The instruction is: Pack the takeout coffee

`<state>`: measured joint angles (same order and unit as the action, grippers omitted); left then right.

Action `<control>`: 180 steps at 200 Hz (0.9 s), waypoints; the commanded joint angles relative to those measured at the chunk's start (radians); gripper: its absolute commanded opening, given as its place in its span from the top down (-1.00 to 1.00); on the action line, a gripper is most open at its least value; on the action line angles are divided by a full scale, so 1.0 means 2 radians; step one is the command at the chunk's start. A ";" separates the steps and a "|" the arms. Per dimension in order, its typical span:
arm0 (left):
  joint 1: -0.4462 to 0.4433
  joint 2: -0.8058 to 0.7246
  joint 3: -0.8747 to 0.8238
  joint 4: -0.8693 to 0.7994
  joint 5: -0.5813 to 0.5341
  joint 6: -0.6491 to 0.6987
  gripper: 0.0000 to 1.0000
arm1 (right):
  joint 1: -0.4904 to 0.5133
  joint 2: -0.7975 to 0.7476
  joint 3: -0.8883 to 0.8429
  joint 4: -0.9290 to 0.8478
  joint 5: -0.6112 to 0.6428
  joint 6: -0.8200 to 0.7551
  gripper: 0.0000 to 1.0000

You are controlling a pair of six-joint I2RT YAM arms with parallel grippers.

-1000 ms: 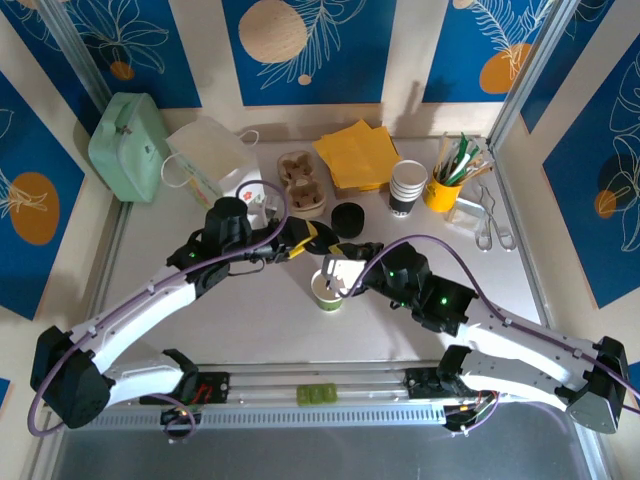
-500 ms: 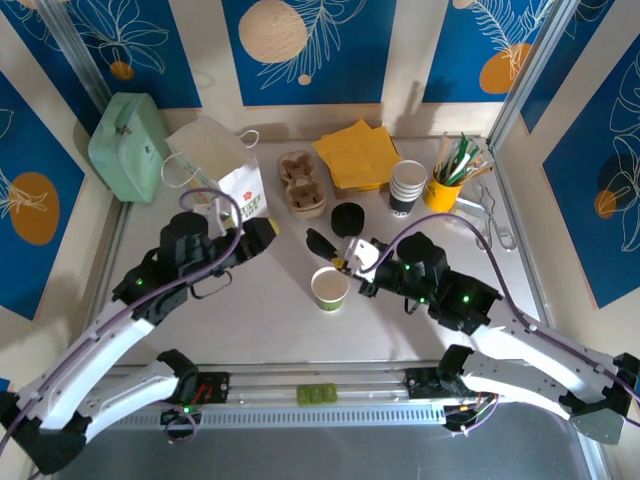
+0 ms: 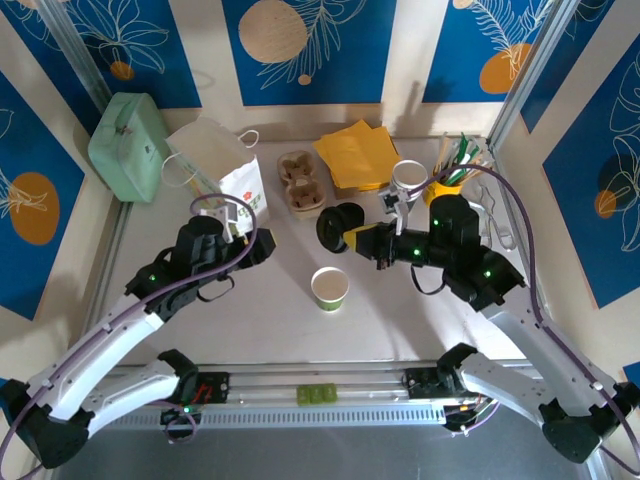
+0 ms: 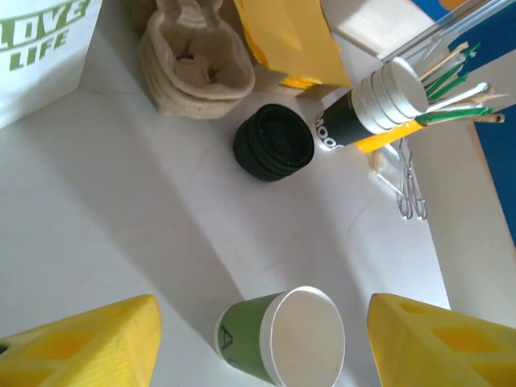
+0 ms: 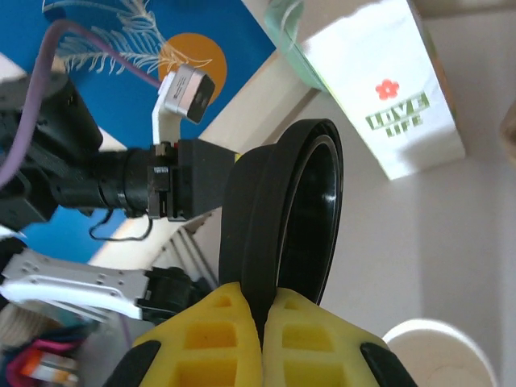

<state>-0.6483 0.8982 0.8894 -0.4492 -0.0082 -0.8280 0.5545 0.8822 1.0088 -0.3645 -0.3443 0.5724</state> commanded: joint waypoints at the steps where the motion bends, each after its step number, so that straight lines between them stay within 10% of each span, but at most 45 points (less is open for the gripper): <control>1: 0.001 0.002 -0.007 0.025 0.016 0.009 -0.35 | -0.035 -0.016 -0.024 -0.014 -0.077 0.133 1.00; 70: 0.001 0.023 -0.011 0.047 0.025 0.008 -0.32 | -0.126 -0.019 -0.120 -0.003 -0.181 0.244 1.00; 180: 0.001 0.022 -0.018 0.049 0.023 0.008 -0.32 | -0.111 0.025 -0.221 0.100 -0.192 0.278 1.00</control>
<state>-0.6483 0.9524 0.8642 -0.3775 0.0257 -0.8284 0.3210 0.9085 0.6018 -0.2195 -0.7013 1.1053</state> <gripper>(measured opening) 0.660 0.057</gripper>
